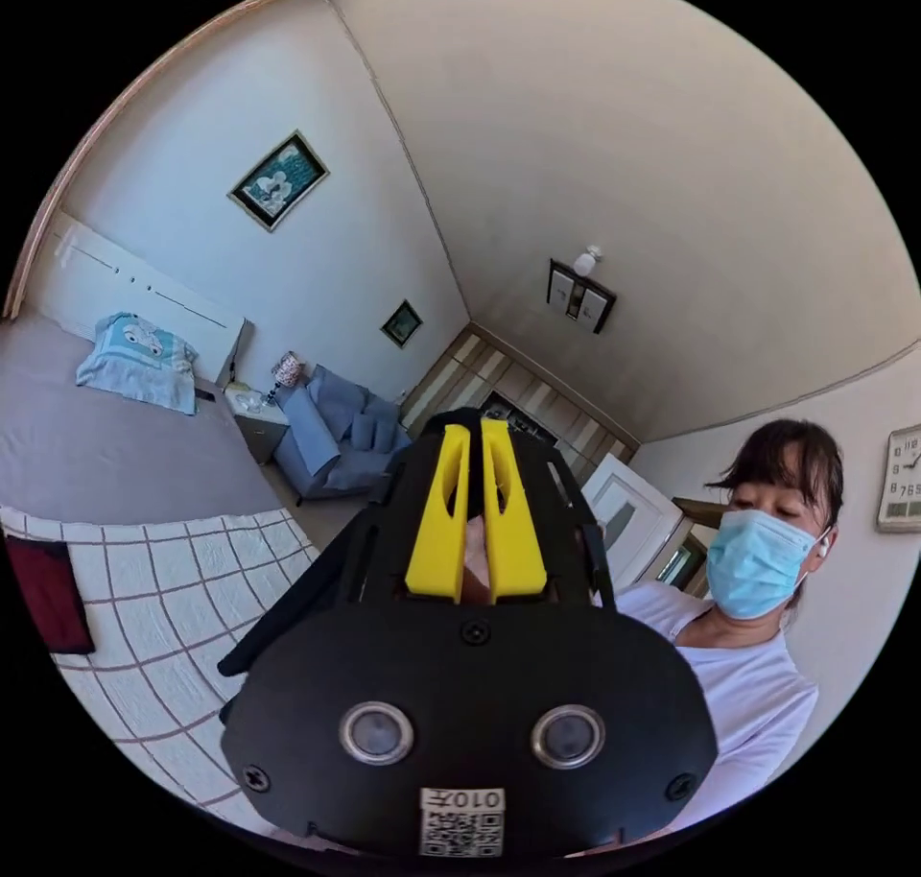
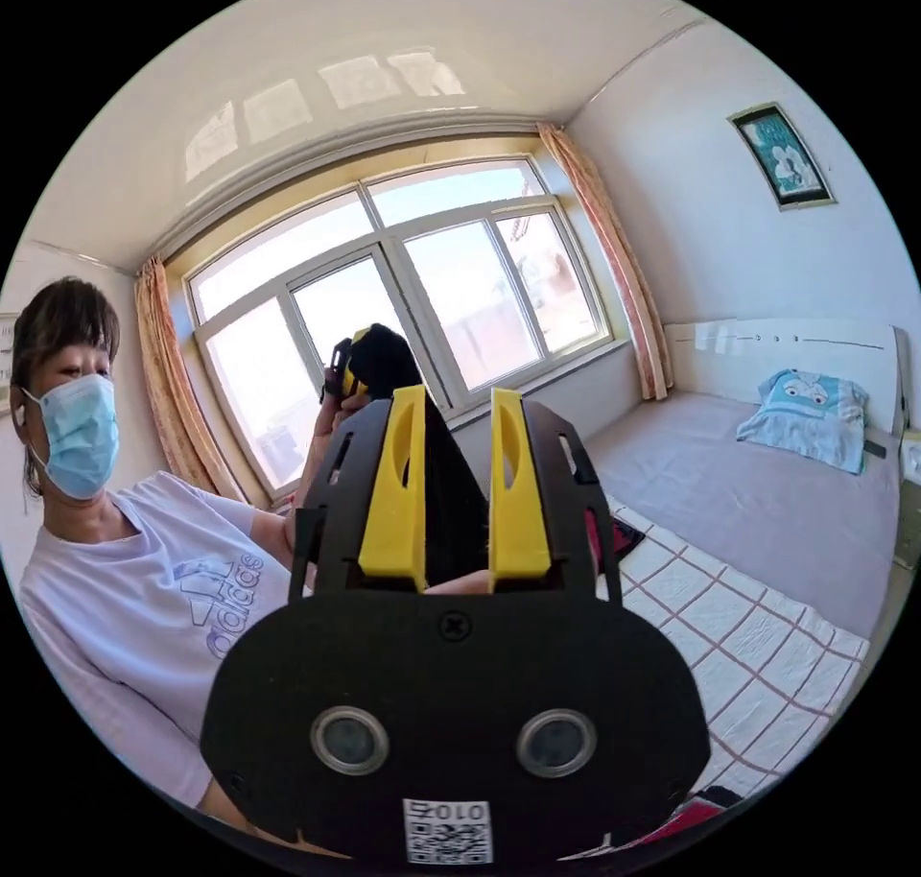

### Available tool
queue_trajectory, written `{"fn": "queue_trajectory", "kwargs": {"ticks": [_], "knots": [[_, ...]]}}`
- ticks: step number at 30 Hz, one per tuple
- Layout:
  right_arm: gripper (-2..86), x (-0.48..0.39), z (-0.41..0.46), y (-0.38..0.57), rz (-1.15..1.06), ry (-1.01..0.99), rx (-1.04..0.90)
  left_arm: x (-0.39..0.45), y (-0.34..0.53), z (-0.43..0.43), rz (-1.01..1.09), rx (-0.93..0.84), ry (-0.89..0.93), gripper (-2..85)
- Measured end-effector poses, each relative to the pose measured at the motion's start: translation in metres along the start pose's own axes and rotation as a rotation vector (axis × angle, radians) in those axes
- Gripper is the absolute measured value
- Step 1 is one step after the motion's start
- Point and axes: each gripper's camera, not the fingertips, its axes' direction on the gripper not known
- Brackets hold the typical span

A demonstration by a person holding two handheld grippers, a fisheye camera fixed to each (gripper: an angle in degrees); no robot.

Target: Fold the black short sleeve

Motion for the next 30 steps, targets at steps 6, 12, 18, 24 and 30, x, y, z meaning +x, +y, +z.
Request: {"fn": "queue_trajectory", "kwargs": {"ticks": [6, 12, 18, 24, 30], "knots": [[10.9, -0.062, 0.009, 0.013, -0.207, 0.104, -0.062, 0.015, -0.025, 0.0, 0.079, 0.174, -0.034, 0.1], [10.6, -0.097, 0.04, 0.043, -0.275, 0.16, -0.084, 0.04, -0.047, 0.001, 0.209, 0.229, -0.028, 0.1], [12.2, -0.109, 0.094, 0.068, -0.224, 0.342, -0.163, 0.053, -0.074, -0.006, 0.266, 0.22, 0.003, 0.1], [12.4, -0.118, 0.138, 0.07, -0.265, 0.677, -0.168, 0.056, -0.083, -0.023, 0.313, 0.226, 0.012, 0.1], [8.9, -0.117, 0.188, 0.062, -0.332, 0.749, -0.222, 0.031, -0.082, -0.036, 0.283, 0.23, -0.008, 0.2]]}}
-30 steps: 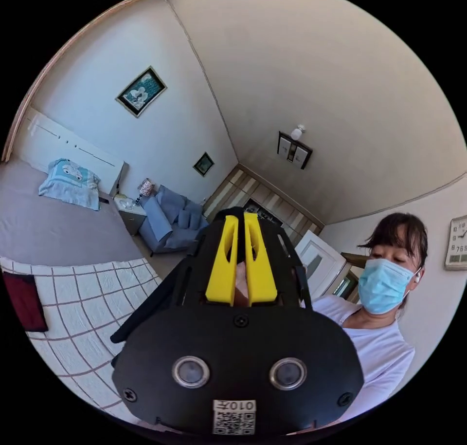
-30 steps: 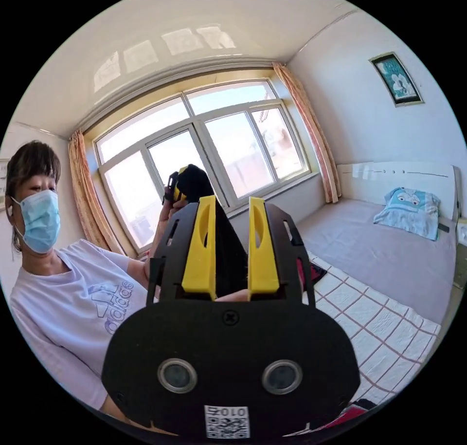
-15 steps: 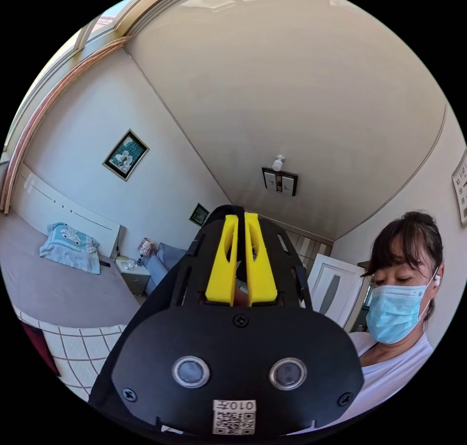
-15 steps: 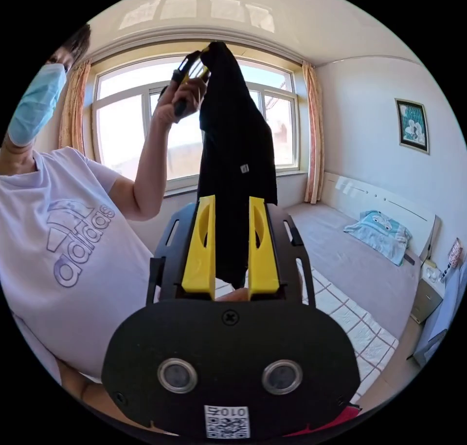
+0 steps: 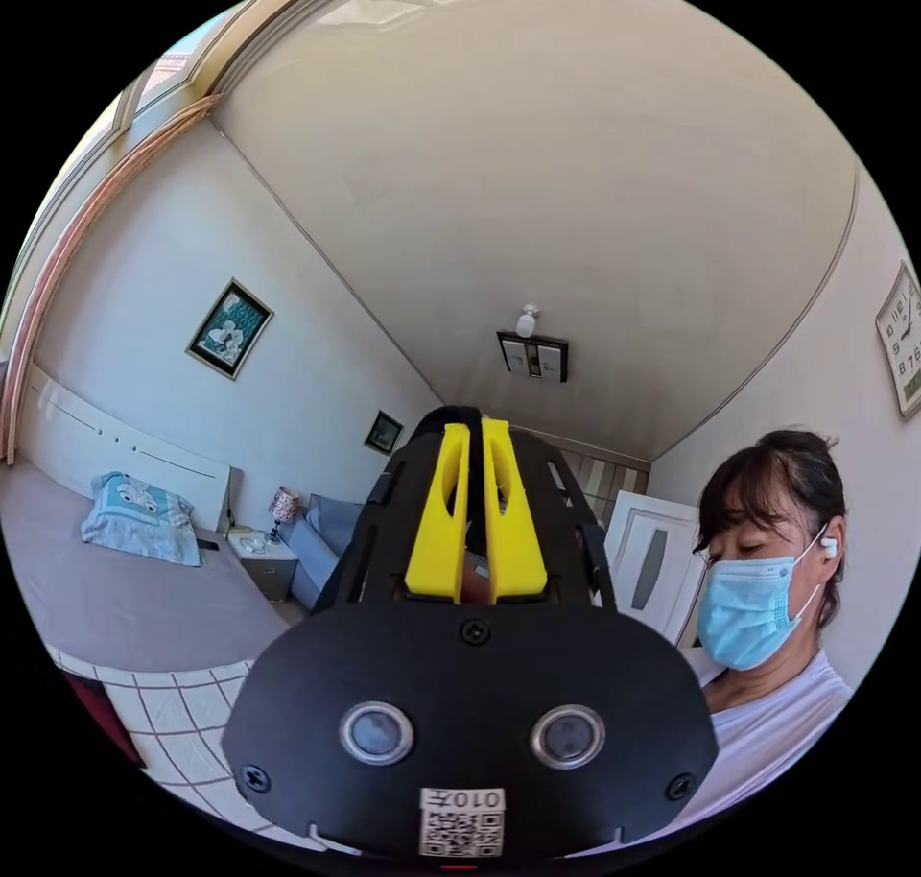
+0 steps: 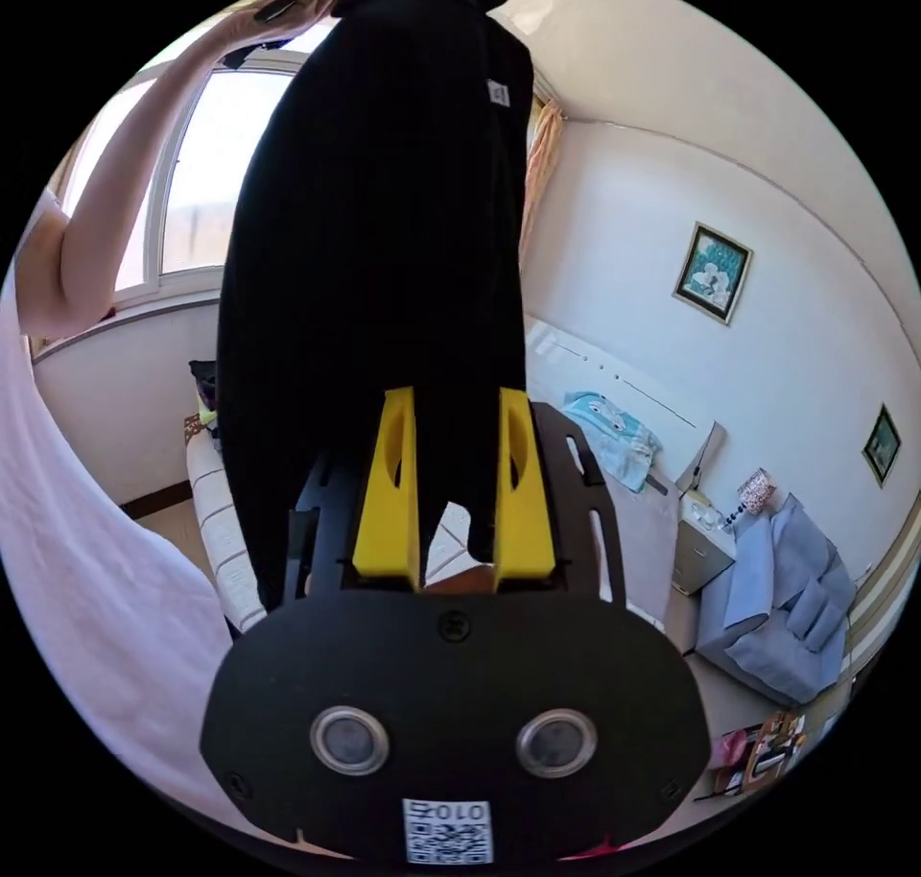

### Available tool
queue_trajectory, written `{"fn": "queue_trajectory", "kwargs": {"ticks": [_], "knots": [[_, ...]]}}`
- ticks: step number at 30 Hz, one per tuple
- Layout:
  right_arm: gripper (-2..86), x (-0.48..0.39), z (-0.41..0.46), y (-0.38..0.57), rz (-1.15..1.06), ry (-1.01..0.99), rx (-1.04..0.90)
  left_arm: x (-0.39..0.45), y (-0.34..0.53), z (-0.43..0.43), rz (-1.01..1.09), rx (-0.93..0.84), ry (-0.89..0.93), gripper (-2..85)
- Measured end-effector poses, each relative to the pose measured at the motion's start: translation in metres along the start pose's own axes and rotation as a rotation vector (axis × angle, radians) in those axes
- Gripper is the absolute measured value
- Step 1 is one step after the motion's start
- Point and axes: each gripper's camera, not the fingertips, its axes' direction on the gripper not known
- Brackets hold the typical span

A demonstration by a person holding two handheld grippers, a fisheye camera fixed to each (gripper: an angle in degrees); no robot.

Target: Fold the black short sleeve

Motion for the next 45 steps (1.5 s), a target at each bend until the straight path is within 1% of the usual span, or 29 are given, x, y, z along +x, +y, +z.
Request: {"fn": "queue_trajectory", "kwargs": {"ticks": [2, 3, 5, 6, 7, 8, 10, 12, 13, 14, 16, 18, 21, 23, 26, 28, 29, 31, 33, 34, 35, 36, 37, 38, 40, 41, 43, 44, 45], "knots": [[4.1, -0.008, -0.006, -0.008, 0.027, 0.143, 0.061, -0.014, 0.002, -0.008, -0.008, -0.007, -0.047, 0.2], [3.3, -0.007, -0.009, -0.01, 0.029, 0.159, 0.061, -0.025, 0.004, -0.017, -0.014, -0.009, -0.1, 0.3], [2.4, 0.01, -0.022, -0.019, -0.004, 0.064, 0.013, -0.048, 0.009, -0.041, -0.041, 0.009, -0.199, 0.3], [2.3, 0.017, -0.027, -0.022, -0.005, 0.029, 0.001, -0.066, 0.014, -0.061, -0.075, 0.017, -0.288, 0.3], [2.1, 0.034, -0.04, -0.03, 0.004, -0.052, -0.015, -0.086, 0.02, -0.083, -0.127, 0.02, -0.386, 0.2], [2.1, 0.049, -0.054, -0.041, -0.004, -0.139, -0.015, -0.097, 0.025, -0.094, -0.16, 0.02, -0.433, 0.2], [2.2, 0.062, -0.075, -0.062, -0.061, -0.215, -0.035, -0.145, 0.053, -0.135, -0.322, 0.003, -0.548, 0.2], [2.5, 0.064, -0.085, -0.087, -0.18, -0.33, -0.15, -0.179, 0.083, -0.159, -0.462, -0.007, -0.542, 0.3], [2.6, 0.063, -0.085, -0.1, -0.245, -0.406, -0.248, -0.195, 0.104, -0.171, -0.542, 0.016, -0.517, 0.3], [2.6, 0.057, -0.083, -0.109, -0.313, -0.427, -0.306, -0.2, 0.114, -0.176, -0.571, 0.03, -0.508, 0.3], [2.6, 0.05, -0.075, -0.114, -0.376, -0.407, -0.361, -0.211, 0.143, -0.186, -0.62, 0.048, -0.499, 0.4], [2.4, 0.048, -0.064, -0.116, -0.375, -0.433, -0.409, -0.216, 0.155, -0.189, -0.645, 0.023, -0.493, 0.4], [1.8, 0.053, -0.054, -0.114, -0.312, -0.448, -0.395, -0.223, 0.169, -0.196, -0.674, 0.003, -0.462, 0.7], [1.5, 0.069, -0.06, -0.118, -0.171, -0.451, -0.305, -0.223, 0.172, -0.205, -0.67, -0.014, -0.491, 1.0], [1.3, 0.086, -0.081, -0.129, -0.051, -0.478, -0.165, -0.224, 0.173, -0.215, -0.625, -0.115, -0.551, 2.1], [1.2, 0.088, -0.096, -0.139, -0.046, -0.474, -0.091, -0.231, 0.183, -0.209, -0.599, -0.271, -0.503, 3.3], [1.2, 0.088, -0.103, -0.147, -0.047, -0.476, -0.064, -0.232, 0.187, -0.206, -0.594, -0.313, -0.484, 3.6], [1.2, 0.085, -0.109, -0.159, -0.059, -0.472, -0.049, -0.236, 0.212, -0.19, -0.581, -0.479, -0.41, 4.7], [1.3, 0.081, -0.114, -0.171, -0.062, -0.478, -0.018, -0.239, 0.236, -0.177, -0.572, -0.592, -0.366, 5.2], [1.4, 0.079, -0.115, -0.179, -0.062, -0.492, -0.009, -0.241, 0.254, -0.169, -0.579, -0.648, -0.315, 5.4], [1.6, 0.077, -0.117, -0.186, -0.06, -0.492, 0.006, -0.243, 0.264, -0.166, -0.587, -0.663, -0.275, 5.5], [1.7, 0.076, -0.118, -0.19, -0.061, -0.49, 0.014, -0.246, 0.283, -0.162, -0.615, -0.676, -0.164, 5.5], [1.9, 0.073, -0.12, -0.196, -0.061, -0.489, 0.031, -0.247, 0.3, -0.159, -0.652, -0.662, -0.043, 5.4], [2.2, 0.072, -0.123, -0.201, -0.06, -0.491, 0.049, -0.247, 0.307, -0.16, -0.658, -0.644, 0.006, 5.3], [2.6, 0.07, -0.128, -0.206, -0.057, -0.478, 0.075, -0.24, 0.326, -0.173, -0.65, -0.508, 0.165, 5.2], [2.8, 0.071, -0.132, -0.207, -0.054, -0.439, 0.088, -0.238, 0.328, -0.179, -0.64, -0.467, 0.191, 5.3], [3.0, 0.075, -0.137, -0.206, -0.034, -0.384, 0.106, -0.217, 0.324, -0.212, -0.489, -0.301, 0.257, 5.8], [3.0, 0.08, -0.141, -0.203, -0.018, -0.381, 0.124, -0.211, 0.323, -0.222, -0.451, -0.252, 0.263, 6.1], [3.1, 0.083, -0.143, -0.202, -0.009, -0.388, 0.132, -0.199, 0.32, -0.244, -0.388, -0.141, 0.25, 6.8]]}}
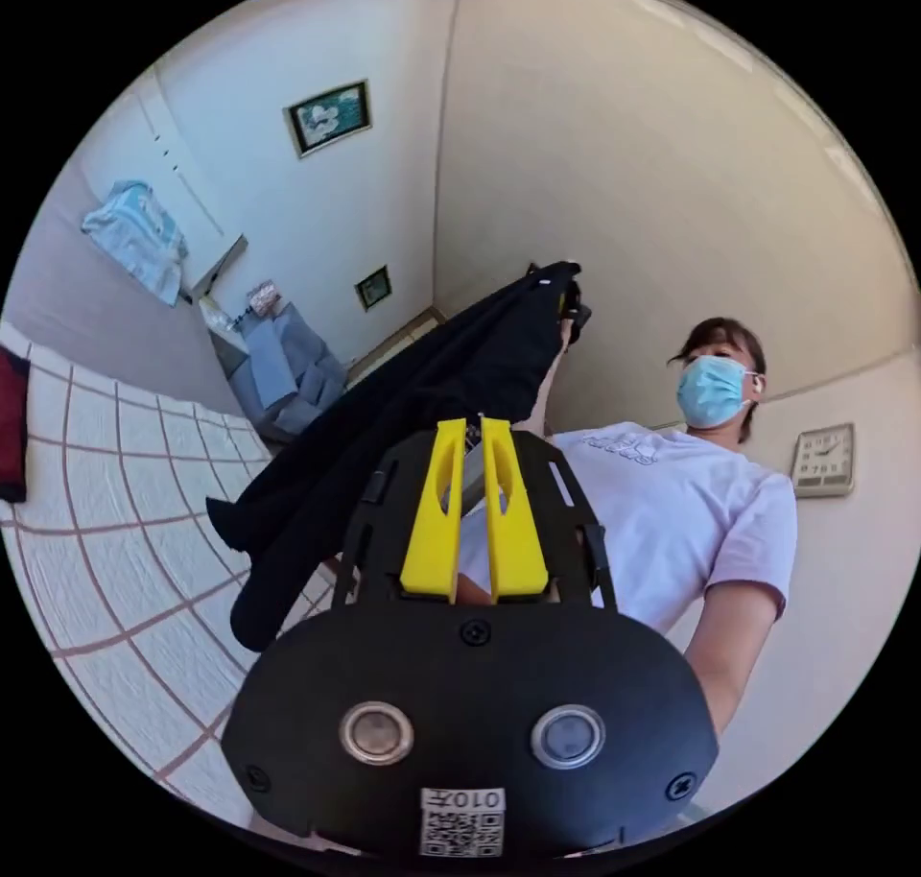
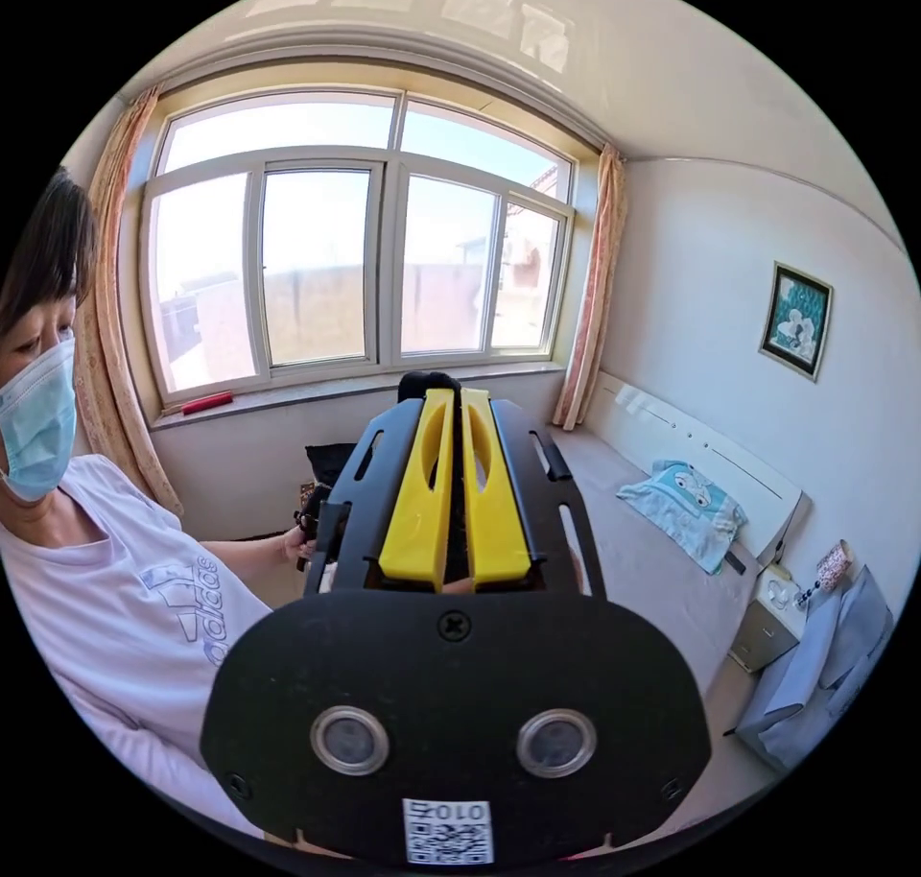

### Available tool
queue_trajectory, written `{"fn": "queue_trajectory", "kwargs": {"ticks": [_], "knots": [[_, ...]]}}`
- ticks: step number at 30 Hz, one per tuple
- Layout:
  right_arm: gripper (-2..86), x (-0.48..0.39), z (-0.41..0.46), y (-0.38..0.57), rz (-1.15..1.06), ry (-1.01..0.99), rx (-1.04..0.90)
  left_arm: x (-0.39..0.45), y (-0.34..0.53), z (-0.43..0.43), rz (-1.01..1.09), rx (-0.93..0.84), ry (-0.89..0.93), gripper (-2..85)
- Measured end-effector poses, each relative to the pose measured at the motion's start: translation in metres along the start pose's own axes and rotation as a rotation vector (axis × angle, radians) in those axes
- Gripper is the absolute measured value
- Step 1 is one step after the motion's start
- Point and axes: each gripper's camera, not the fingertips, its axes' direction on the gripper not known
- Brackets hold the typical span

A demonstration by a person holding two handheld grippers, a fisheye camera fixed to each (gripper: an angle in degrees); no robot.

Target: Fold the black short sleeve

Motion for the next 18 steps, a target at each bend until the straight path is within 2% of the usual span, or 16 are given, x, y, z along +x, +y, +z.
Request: {"fn": "queue_trajectory", "kwargs": {"ticks": [2, 3, 4, 5, 7, 9, 10, 12, 15, 18], "knots": [[3.2, 0.008, -0.008, 0.007, 0.046, -0.025, 0.027, 0.026, 0.009, -0.025, 0.045, 0.151, -0.1, 9.5], [3.2, 0.008, -0.009, 0.009, 0.056, -0.024, 0.03, 0.051, 0.01, -0.029, 0.077, 0.163, -0.248, 12.7], [3.2, 0.008, -0.01, 0.012, 0.063, -0.016, 0.031, 0.082, 0.007, -0.019, 0.15, 0.087, -0.438, 14.9], [3.2, 0.006, -0.01, 0.014, 0.059, 0.0, 0.027, 0.098, 0.004, -0.009, 0.198, 0.022, -0.533, 15.6], [3.3, 0.001, -0.012, 0.016, 0.046, 0.032, 0.027, 0.154, 0.0, 0.048, 0.418, -0.226, -0.897, 16.9], [3.3, -0.005, -0.014, 0.017, 0.032, 0.046, 0.041, 0.186, 0.009, 0.085, 0.577, -0.228, -1.093, 16.0], [3.3, -0.007, -0.015, 0.018, 0.023, 0.05, 0.052, 0.2, 0.018, 0.101, 0.641, -0.131, -1.172, 14.7], [3.3, -0.009, -0.017, 0.019, 0.014, 0.064, 0.061, 0.207, 0.031, 0.121, 0.693, -0.047, -1.136, 13.5], [3.3, -0.006, -0.02, 0.021, 0.021, 0.066, 0.062, 0.198, 0.04, 0.16, 0.653, -0.145, -1.076, 14.3], [3.4, 0.0, -0.023, 0.025, 0.03, 0.052, 0.06, 0.207, 0.058, 0.208, 0.766, -0.255, -1.127, 15.1]]}}
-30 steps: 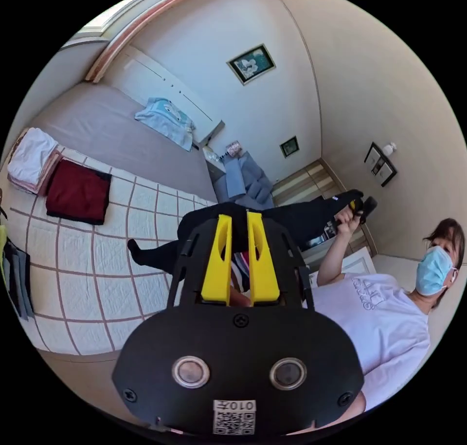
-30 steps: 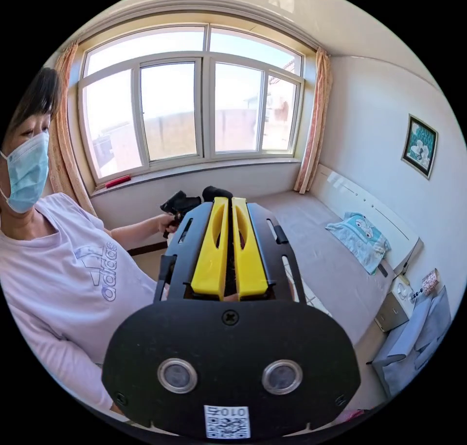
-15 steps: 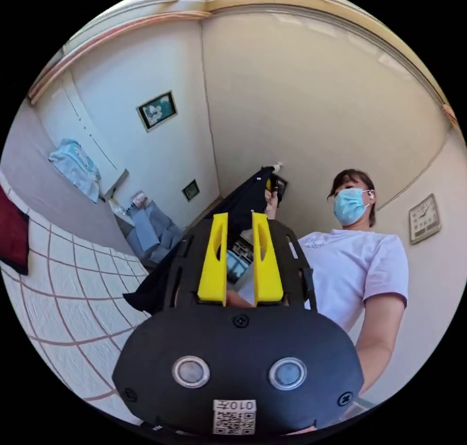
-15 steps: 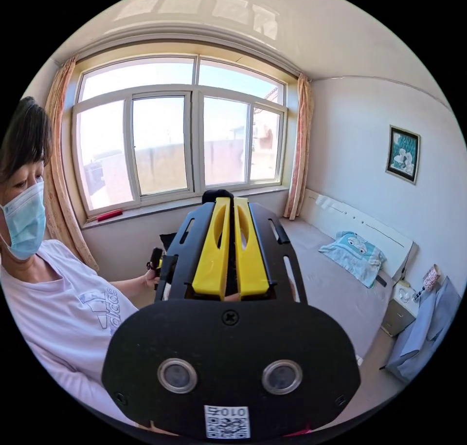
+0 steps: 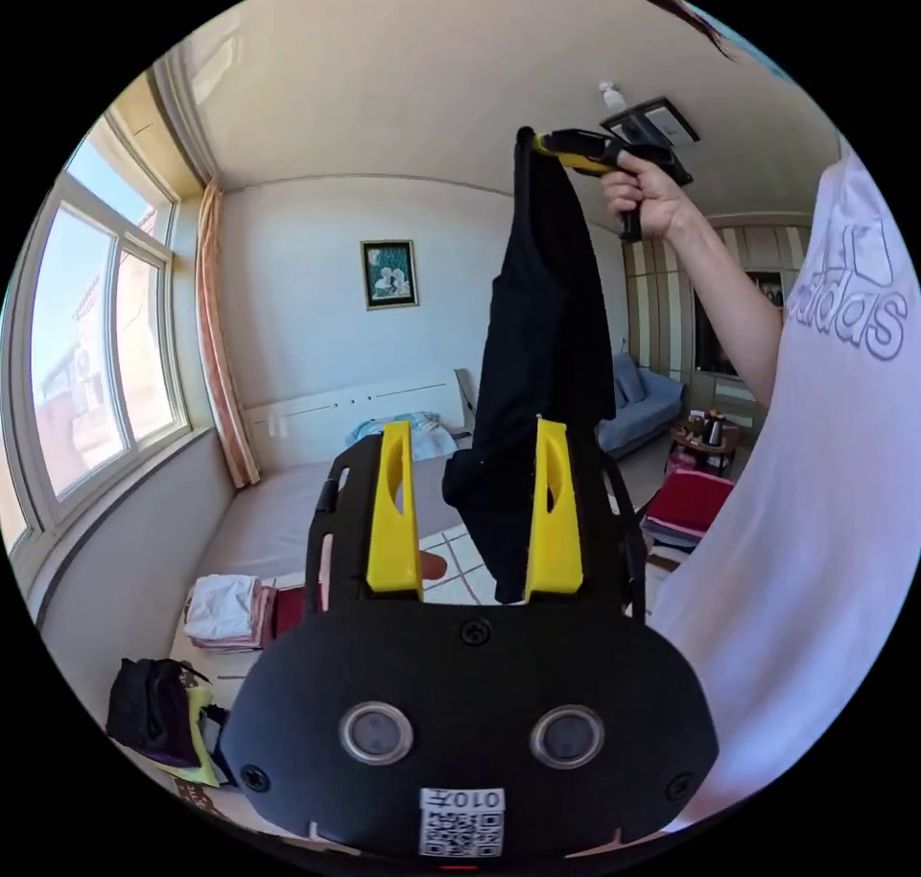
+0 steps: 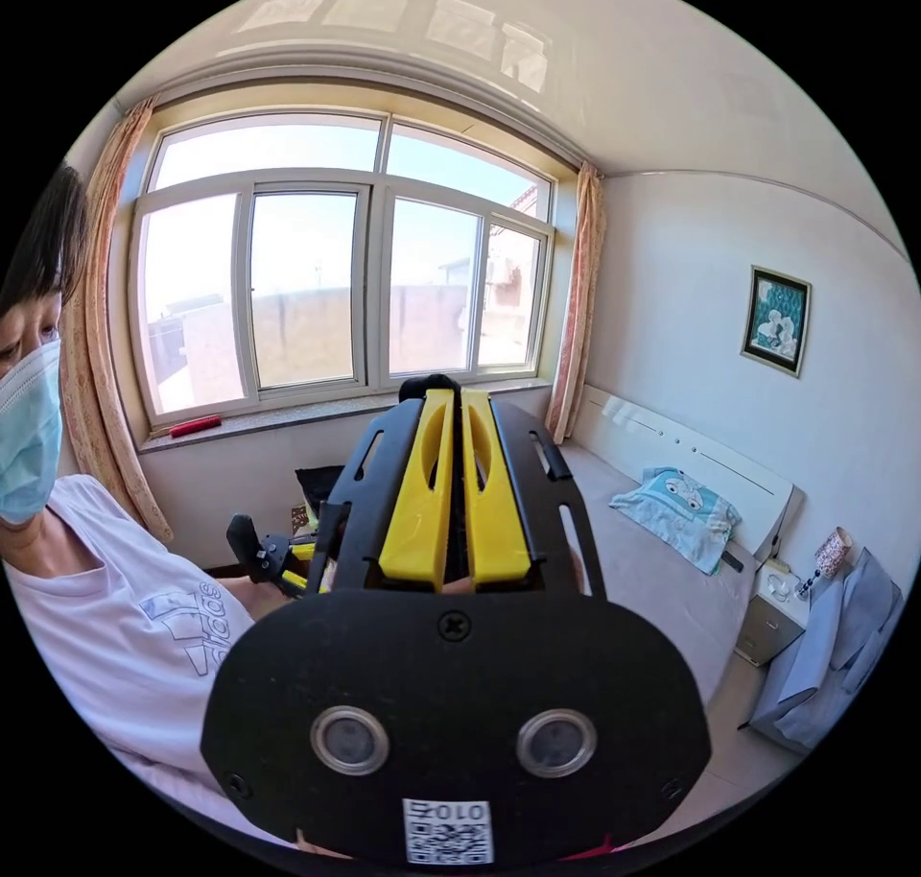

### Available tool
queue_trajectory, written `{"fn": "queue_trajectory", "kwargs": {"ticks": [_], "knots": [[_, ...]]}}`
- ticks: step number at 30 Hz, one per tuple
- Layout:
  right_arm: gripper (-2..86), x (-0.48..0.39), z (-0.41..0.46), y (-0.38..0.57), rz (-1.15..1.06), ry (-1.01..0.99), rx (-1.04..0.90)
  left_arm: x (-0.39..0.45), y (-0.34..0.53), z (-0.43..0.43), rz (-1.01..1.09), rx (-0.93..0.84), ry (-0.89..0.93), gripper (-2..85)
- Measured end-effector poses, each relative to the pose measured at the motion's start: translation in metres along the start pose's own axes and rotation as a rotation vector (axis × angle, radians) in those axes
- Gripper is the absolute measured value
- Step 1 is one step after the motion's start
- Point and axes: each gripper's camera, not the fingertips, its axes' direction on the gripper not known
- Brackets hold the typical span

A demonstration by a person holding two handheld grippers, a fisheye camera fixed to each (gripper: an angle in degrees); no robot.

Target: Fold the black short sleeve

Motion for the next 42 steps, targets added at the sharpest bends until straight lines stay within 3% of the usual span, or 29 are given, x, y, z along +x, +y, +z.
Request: {"fn": "queue_trajectory", "kwargs": {"ticks": [6, 10, 16, 21, 26, 30, 36, 42], "knots": [[3.4, 0.006, -0.006, 0.012, 0.0, -0.005, 0.01, 0.065, -0.013, 0.013, 0.1, -0.03, -0.095, 13.4], [3.3, 0.018, -0.009, 0.023, -0.009, 0.039, -0.025, 0.069, -0.011, 0.008, 0.08, -0.062, -0.181, 7.1], [3.1, 0.068, -0.015, 0.057, 0.07, 0.056, -0.129, 0.006, -0.008, -0.034, 0.045, -0.099, 0.099, 0.3], [3.2, 0.099, -0.003, 0.098, 0.092, 0.007, -0.209, -0.035, -0.041, -0.081, 0.043, -0.135, 0.122, -0.3], [3.3, 0.129, -0.003, 0.15, 0.133, -0.126, -0.139, -0.055, -0.094, -0.133, -0.07, -0.003, 0.125, -0.3], [3.4, 0.14, -0.005, 0.177, 0.172, -0.162, -0.095, -0.03, -0.123, -0.161, -0.022, 0.145, 0.088, -0.3], [3.4, 0.144, 0.023, 0.218, 0.206, -0.285, -0.114, -0.012, -0.146, -0.178, -0.015, 0.271, 0.259, -0.4], [3.6, 0.125, 0.075, 0.243, 0.232, -0.478, -0.073, -0.015, -0.147, -0.179, -0.199, 0.396, 0.296, -0.4]]}}
